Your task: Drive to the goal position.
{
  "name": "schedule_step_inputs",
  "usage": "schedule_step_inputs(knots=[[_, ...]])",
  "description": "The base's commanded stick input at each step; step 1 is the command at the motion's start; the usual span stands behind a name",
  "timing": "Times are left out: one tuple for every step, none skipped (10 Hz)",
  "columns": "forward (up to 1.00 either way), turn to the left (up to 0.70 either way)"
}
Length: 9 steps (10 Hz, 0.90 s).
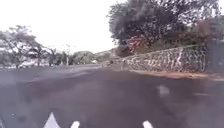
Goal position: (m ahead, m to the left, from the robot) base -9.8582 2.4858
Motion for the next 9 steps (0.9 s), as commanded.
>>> schedule_step_inputs(knots=[[0.7, 0.35], [0.7, 0.35], [0.7, 0.35], [0.7, 0.35], [0.7, 0.35], [0.7, 0.35], [0.7, 0.35], [0.7, 0.35], [0.7, 0.35]])
